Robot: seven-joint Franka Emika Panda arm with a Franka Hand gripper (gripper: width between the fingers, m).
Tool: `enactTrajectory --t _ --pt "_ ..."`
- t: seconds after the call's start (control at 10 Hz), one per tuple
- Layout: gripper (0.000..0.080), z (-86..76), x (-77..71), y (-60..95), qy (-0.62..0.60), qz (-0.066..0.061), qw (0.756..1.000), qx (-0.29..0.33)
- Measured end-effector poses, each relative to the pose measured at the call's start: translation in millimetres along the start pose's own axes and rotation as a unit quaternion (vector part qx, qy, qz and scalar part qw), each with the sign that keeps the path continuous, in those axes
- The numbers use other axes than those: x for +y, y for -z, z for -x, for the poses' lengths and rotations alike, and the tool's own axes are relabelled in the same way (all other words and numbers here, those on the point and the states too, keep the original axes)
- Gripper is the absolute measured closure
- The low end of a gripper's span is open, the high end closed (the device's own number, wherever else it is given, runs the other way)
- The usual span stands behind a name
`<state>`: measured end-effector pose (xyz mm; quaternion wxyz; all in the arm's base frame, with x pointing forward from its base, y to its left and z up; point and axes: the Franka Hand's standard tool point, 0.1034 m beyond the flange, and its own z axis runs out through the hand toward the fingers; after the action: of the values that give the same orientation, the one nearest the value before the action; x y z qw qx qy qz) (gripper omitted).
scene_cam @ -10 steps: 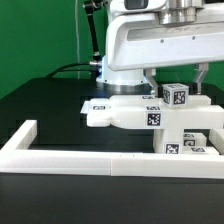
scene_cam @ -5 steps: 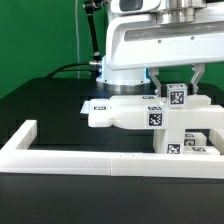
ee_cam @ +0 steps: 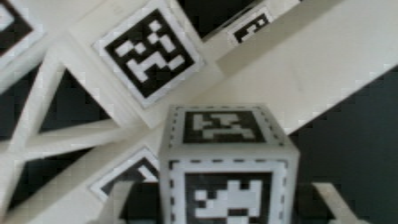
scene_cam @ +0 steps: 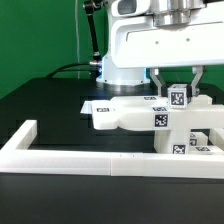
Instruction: Assemble chair
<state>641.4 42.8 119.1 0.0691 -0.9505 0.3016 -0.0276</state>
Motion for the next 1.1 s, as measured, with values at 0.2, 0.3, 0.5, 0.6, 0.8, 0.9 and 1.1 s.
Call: enactTrajectory --t 0.2,0.3,0.5,0.6,0.8,0.9,1.1 --pt "0.0509 1.3 -2.0 -0.4 -0.092 -0.001 0.996 0.000" --pt "0.0509 2.4 -3.3 -0.8 -0.127 -0.002 0.992 -0.001" --pt "0.0509 4.6 -5.7 -1.6 -0.224 -0.004 0.975 -0.004" --pt "0.0509 5.7 -6.7 -1.8 -0.260 -0.005 0.966 -0.006" --pt "0.0509 8.6 -10.2 -2.1 -0.356 -0.006 0.934 -0.010" --pt "0.0509 10.0 -12.0 -2.2 -0.398 -0.007 0.917 -0.013" --pt "0.0509 9.9 -12.0 -2.1 -0.457 -0.009 0.889 -0.016"
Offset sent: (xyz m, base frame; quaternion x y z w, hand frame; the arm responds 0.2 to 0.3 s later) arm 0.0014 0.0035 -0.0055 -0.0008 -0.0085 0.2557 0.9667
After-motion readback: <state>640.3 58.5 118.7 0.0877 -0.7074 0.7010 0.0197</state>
